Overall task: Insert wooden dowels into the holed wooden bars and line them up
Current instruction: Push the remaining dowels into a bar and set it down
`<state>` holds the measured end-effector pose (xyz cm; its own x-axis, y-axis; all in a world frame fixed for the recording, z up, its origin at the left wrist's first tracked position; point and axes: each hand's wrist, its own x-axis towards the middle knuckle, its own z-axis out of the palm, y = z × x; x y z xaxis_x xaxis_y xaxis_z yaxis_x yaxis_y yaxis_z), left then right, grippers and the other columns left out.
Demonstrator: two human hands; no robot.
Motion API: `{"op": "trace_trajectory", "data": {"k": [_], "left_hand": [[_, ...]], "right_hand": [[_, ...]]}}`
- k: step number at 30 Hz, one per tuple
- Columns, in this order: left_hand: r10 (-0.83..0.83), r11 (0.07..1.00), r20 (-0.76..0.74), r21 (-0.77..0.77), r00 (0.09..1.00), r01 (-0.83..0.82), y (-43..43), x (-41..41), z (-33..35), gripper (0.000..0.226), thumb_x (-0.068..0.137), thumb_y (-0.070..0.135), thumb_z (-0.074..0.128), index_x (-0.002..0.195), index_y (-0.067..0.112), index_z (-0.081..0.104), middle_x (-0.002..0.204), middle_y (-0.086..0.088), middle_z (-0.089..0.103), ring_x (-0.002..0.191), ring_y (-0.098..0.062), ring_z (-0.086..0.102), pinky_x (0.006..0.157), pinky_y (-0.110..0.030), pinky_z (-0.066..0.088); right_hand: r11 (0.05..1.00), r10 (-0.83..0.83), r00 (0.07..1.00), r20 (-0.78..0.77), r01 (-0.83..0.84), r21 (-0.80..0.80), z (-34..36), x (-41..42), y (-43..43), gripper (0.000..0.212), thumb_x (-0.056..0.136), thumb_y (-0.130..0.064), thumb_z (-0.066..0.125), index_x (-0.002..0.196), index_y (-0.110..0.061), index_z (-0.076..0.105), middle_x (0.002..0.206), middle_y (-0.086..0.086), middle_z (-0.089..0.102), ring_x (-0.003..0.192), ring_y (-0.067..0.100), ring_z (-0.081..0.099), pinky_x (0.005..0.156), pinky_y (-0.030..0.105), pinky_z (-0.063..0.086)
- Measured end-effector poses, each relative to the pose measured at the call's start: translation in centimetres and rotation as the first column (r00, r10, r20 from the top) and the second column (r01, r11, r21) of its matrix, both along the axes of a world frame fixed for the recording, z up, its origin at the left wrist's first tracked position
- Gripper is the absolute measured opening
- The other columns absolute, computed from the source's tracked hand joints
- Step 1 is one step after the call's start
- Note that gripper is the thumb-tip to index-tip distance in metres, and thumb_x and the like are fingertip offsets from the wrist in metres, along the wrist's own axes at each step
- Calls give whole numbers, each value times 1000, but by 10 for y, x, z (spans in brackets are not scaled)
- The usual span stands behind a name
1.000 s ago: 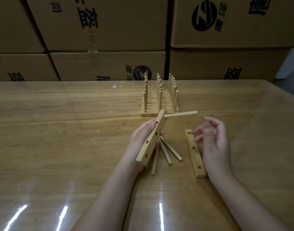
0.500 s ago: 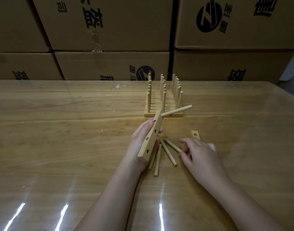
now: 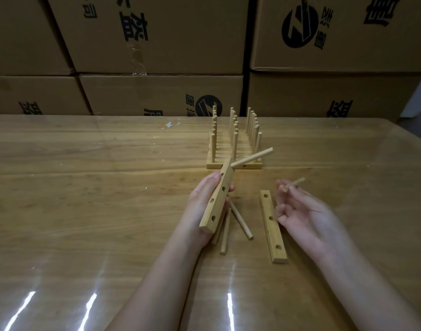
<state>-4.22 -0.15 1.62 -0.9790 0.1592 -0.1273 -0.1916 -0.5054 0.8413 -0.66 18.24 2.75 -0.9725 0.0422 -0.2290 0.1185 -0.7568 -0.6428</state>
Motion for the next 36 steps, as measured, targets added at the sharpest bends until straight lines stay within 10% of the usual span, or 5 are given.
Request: {"op": "trace_trajectory", "data": {"k": [21, 28, 32, 36], "left_hand": [[-50, 991, -110, -131, 993, 36, 6, 3, -3, 30, 83, 35, 60, 108, 20, 67, 80, -4, 72, 62, -7, 64, 56, -19, 51], [-60, 990, -117, -137, 991, 44, 5, 3, -2, 33, 83, 34, 60, 111, 17, 65, 79, -4, 72, 62, -7, 64, 57, -19, 51], [-46, 989, -134, -142, 990, 26, 5, 3, -3, 39, 81, 36, 61, 113, 14, 65, 78, -3, 72, 62, -7, 65, 56, -19, 51], [-51, 988, -130, -148, 990, 32, 6, 3, -4, 28, 78, 37, 63, 101, 22, 72, 79, -3, 72, 64, -9, 65, 57, -20, 52]], "right_hand": [[809, 106, 971, -215, 42, 586, -8, 7, -12, 27, 76, -33, 57, 91, -20, 74, 83, 2, 71, 75, 10, 62, 74, 27, 46], [606, 158, 941, -299, 147, 782, -11, 9, -18, 27, 86, -35, 48, 89, -17, 67, 88, -4, 72, 85, 9, 66, 72, 20, 51], [333, 254, 897, -363, 271, 903, -14, 14, -19, 26, 89, -48, 41, 99, -38, 63, 67, -5, 63, 64, 13, 58, 60, 28, 44], [162, 323, 854, -407, 374, 913, -16, 15, -18, 25, 94, -38, 36, 111, -46, 53, 99, -28, 59, 100, -9, 54, 82, 5, 38]]}}
